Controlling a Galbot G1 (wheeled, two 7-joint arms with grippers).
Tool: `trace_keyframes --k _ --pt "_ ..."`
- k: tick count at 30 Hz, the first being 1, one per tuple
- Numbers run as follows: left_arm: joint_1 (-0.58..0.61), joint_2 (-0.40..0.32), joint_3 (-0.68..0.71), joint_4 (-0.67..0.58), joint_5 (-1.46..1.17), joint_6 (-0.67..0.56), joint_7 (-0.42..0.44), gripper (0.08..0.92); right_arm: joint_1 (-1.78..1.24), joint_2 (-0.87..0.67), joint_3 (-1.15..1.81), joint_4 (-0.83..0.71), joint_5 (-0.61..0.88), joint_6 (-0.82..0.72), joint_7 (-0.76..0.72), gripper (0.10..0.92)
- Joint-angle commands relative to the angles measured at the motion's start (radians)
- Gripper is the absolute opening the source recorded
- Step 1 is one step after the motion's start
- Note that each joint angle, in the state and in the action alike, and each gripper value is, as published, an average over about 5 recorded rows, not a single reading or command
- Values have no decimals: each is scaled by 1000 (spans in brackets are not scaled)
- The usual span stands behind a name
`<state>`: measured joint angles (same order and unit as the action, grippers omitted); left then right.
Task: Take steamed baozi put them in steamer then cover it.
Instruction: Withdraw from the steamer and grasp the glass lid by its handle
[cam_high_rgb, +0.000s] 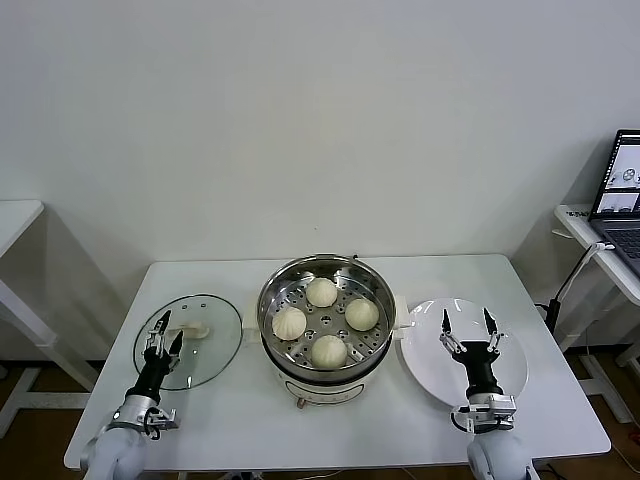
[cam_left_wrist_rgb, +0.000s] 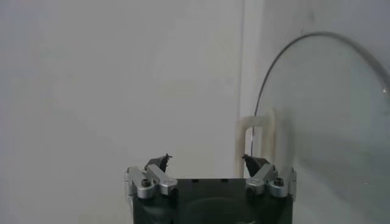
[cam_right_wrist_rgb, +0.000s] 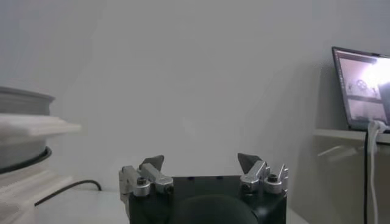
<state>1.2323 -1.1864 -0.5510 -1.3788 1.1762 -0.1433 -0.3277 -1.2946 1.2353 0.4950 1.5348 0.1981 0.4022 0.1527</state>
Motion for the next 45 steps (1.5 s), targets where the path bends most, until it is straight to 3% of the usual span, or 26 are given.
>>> trace_keyframes --k 1,32,35,45 --pt "-35 2 26 34 22 29 12 823 -9 13 6 -1 -11 3 -1 823" --pt "-128 -18 72 120 19 72 29 820 -13 44 7 -11 -54 11 -3 823" --pt "-131 -20 73 123 19 77 36 785 -13 46 8 -12 -57 12 -3 823" --pt "-140 -20 78 137 24 97 57 501 -12 53 8 -12 -64 14 -3 823"
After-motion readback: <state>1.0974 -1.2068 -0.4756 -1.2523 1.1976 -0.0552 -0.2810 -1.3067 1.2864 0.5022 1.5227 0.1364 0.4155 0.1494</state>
